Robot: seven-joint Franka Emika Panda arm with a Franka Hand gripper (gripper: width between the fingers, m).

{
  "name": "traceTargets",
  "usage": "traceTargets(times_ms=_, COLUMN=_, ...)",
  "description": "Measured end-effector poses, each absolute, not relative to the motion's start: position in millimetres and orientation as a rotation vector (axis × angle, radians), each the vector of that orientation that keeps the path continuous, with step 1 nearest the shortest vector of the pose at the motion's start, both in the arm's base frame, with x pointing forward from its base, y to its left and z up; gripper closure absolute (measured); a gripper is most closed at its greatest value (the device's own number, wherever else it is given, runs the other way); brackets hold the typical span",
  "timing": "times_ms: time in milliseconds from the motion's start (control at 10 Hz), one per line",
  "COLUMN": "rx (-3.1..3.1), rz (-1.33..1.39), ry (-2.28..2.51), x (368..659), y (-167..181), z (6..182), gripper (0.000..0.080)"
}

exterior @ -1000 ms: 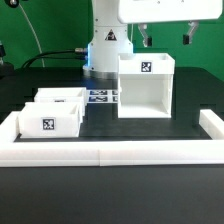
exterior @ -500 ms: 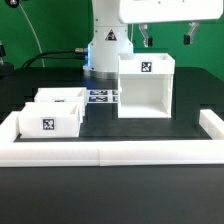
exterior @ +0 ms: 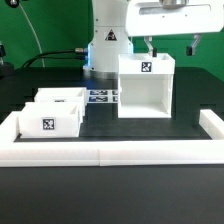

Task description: Assemble drawer

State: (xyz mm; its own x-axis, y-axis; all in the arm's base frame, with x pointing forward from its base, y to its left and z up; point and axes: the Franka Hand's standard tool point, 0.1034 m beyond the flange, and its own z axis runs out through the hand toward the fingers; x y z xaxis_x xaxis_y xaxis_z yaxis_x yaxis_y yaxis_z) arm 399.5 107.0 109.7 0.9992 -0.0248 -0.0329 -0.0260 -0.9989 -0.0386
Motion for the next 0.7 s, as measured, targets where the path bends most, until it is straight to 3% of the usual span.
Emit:
traceTargets(times_ms=500, rx=-3.102, rz=0.068, ry=0.054, x=391.2, y=105.8, z=96.0, gripper=0.0187)
traceTargets(times_ms=600, rx=-3.102, rz=0.068, ry=0.053, x=391.2, y=105.8, z=95.9, gripper=0.0367)
traceTargets(times_ms=700, rx=-3.102, rz=0.068, ry=0.053, x=391.2, y=105.8, z=95.9, gripper=0.0367)
